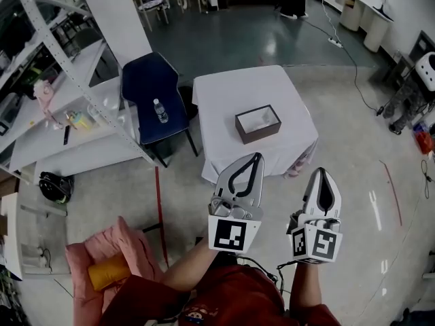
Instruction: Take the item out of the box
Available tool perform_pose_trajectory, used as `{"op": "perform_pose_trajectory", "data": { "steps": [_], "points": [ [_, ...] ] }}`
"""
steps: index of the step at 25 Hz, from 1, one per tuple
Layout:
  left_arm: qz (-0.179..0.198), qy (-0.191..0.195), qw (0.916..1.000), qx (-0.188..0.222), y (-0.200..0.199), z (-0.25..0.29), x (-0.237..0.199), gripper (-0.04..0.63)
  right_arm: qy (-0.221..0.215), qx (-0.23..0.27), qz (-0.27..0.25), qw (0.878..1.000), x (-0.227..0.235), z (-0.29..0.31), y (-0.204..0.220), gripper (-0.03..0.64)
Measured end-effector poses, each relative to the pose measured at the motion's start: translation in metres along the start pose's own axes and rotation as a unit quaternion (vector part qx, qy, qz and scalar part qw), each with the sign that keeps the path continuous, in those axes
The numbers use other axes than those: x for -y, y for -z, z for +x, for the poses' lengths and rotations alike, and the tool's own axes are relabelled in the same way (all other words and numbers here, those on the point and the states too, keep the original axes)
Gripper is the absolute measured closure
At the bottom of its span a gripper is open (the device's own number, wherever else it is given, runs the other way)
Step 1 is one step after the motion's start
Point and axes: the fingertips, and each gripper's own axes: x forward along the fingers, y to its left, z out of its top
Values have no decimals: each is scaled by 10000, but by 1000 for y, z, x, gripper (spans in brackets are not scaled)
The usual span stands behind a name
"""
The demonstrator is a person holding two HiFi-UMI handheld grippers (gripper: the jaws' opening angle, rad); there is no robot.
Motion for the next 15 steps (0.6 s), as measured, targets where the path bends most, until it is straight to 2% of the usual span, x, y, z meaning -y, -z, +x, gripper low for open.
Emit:
{"op": "perform_pose_trajectory", "data": {
  "steps": [15],
  "points": [
    [-94, 91, 9997, -190, 54, 102, -83, 592, 63, -416, -66, 9991, -13, 138, 35, 617]
  ]
}}
